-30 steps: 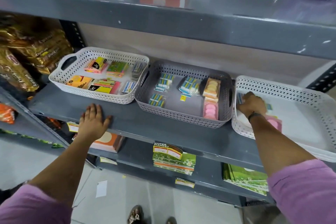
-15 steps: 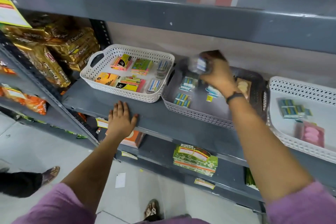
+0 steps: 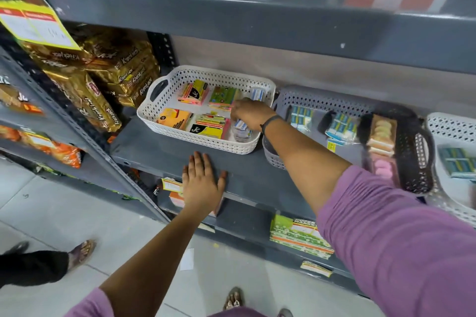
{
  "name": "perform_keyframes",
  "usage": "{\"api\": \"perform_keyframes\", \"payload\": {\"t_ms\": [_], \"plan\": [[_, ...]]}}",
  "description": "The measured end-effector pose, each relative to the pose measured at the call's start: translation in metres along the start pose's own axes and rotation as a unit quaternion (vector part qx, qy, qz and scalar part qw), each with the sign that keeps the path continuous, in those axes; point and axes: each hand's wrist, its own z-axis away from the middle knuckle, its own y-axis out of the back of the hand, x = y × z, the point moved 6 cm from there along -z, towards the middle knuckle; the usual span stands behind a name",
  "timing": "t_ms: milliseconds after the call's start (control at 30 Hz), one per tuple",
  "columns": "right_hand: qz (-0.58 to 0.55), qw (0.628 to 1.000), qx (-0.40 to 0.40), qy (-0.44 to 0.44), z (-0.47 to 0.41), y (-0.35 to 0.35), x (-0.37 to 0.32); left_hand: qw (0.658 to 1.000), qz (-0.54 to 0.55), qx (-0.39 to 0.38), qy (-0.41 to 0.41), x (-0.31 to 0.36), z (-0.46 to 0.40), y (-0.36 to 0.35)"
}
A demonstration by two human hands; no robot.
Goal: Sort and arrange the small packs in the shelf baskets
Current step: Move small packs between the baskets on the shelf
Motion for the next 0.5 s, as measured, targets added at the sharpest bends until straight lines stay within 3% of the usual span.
{"api": "perform_keyframes", "payload": {"t_ms": [100, 233, 333, 433, 500], "plan": [[0.044, 0.999, -0.010, 0.009, -0.001, -0.009, -0.001, 1.000, 0.002, -0.002, -0.006, 0.000, 0.000, -0.001], [0.013, 0.999, 0.031, -0.006, 0.011, -0.005, 0.004, 1.000, 0.001, -0.003, -0.008, 0.000, 0.001, -0.003], [-0.080, 0.989, 0.119, -0.020, 0.031, 0.011, 0.013, 1.000, 0.005, -0.003, -0.006, 0.000, 0.001, -0.001], [-0.181, 0.955, 0.225, -0.061, 0.076, 0.022, 0.031, 1.000, 0.006, -0.016, -0.008, 0.002, 0.002, 0.000], [-0.227, 0.933, 0.256, -0.113, 0.115, 0.022, 0.048, 0.999, 0.006, -0.029, -0.013, 0.004, 0.001, 0.004]]}}
